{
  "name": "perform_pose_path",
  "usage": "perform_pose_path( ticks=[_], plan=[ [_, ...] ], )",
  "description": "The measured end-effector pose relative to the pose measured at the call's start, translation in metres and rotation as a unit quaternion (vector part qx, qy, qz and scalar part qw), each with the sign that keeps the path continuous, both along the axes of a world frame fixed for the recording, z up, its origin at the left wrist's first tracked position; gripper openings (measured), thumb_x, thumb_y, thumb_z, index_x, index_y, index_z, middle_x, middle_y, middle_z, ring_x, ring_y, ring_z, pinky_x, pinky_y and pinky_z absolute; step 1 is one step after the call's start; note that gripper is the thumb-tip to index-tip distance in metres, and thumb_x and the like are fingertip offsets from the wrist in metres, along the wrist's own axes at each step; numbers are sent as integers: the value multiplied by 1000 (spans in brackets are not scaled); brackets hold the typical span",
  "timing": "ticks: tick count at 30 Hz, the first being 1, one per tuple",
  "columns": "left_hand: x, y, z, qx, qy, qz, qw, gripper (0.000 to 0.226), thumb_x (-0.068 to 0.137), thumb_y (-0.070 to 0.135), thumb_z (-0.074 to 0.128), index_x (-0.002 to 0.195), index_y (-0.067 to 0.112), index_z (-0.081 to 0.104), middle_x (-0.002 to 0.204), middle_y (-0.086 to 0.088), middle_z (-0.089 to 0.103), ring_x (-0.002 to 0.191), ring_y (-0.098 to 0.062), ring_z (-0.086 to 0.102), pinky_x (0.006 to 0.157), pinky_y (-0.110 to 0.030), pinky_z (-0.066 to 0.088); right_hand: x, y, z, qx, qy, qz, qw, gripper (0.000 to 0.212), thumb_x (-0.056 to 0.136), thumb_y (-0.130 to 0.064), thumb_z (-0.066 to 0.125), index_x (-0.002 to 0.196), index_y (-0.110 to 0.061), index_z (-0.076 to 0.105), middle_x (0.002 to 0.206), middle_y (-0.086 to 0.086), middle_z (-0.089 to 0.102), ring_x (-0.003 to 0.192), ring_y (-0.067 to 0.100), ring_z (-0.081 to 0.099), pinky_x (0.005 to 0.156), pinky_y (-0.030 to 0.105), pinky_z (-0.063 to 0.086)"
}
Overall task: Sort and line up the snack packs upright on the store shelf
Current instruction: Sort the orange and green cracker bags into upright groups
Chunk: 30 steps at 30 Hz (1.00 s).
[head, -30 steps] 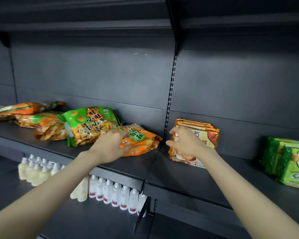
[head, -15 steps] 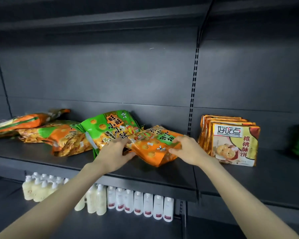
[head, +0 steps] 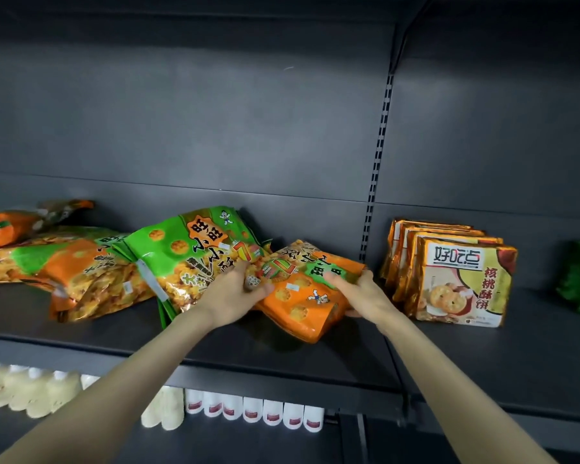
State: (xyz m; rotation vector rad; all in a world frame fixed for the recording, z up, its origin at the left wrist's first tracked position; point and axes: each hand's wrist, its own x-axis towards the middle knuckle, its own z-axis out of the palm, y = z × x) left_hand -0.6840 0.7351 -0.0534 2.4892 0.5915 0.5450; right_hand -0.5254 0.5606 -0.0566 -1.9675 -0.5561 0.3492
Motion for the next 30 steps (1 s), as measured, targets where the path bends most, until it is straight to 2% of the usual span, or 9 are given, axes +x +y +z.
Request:
perform_pose_path(
  ticks=[3, 6, 8, 11, 18, 21, 23, 26, 30],
  plan=[
    [6, 0, 2, -46, -16, -10, 999, 64, 87, 46, 59, 134, 6, 42, 120, -4, 60, 109, -21, 58, 86, -23, 44, 3, 10, -4, 25, 55, -12, 998, 98, 74, -54, 71, 142, -10, 15, 134, 9, 50, 116, 26, 56, 82, 38, 53],
    [8, 1, 0, -83, -18, -41, 996, 22, 86, 41, 63, 99, 27, 52, 94, 14, 58, 96, -13, 59, 71, -13, 44, 8, 12, -5, 6, 71, 4, 997, 91, 71, -53, 74, 138, -11, 27, 127, 6, 55, 109, 21, 59, 79, 37, 50],
    [8, 1, -2, -105, -23, -72, 992, 21, 85, 37, 64, 90, 27, 46, 89, 17, 57, 87, -3, 60, 69, -10, 45, 12, 10, -4, 5, 77, 40, 996, 61, 73, -49, 73, 122, -21, 48, 107, -2, 64, 92, 12, 61, 77, 33, 48],
    [9, -2, -8, -135, -51, -114, 983, 20, 85, 29, 66, 91, 24, 48, 91, 9, 59, 77, 6, 60, 64, -7, 44, 13, 6, -1, 56, 67, 78, 993, 24, 81, -33, 72, 95, -29, 52, 86, -11, 62, 77, 5, 60, 63, 24, 46],
    [14, -7, -19, -218, -92, -133, 962, 36, 77, 31, 74, 97, 15, 48, 100, -1, 63, 94, -9, 60, 78, -18, 47, 16, -3, -2, 169, 57, 81, 981, 75, 74, -14, 78, 136, -28, 38, 104, -9, 61, 101, 18, 64, 80, 36, 55],
    [18, -14, -15, -309, -114, -119, 937, 52, 73, 37, 74, 107, 12, 44, 105, -5, 60, 85, -6, 64, 61, -18, 50, 17, -11, 10, 205, 11, 67, 976, 75, 75, -4, 77, 138, -22, 41, 103, -13, 56, 97, 14, 62, 75, 33, 56],
    [21, -15, -10, -388, -138, -115, 904, 74, 66, 43, 73, 122, 13, 36, 115, -8, 61, 90, -15, 68, 65, -27, 56, 16, -15, 19, 214, -20, 64, 974, 70, 76, -2, 75, 136, -22, 45, 111, -10, 58, 96, 11, 61, 71, 32, 55],
    [24, -7, -2, -437, -148, -114, 880, 100, 53, 63, 79, 131, 23, 30, 110, -3, 66, 90, -22, 70, 73, -37, 59, 12, -22, 29, 228, -77, 84, 967, 68, 75, 0, 75, 133, -26, 49, 114, -10, 66, 106, 14, 62, 84, 42, 55],
    [21, 10, 8, -444, -117, -126, 879, 91, 51, 69, 75, 128, 29, 48, 108, 0, 72, 102, -26, 66, 87, -46, 54, 3, -28, 46, 253, -75, 144, 954, 72, 74, 6, 73, 135, -23, 47, 112, -4, 71, 106, 14, 66, 90, 42, 54]
  ],
)
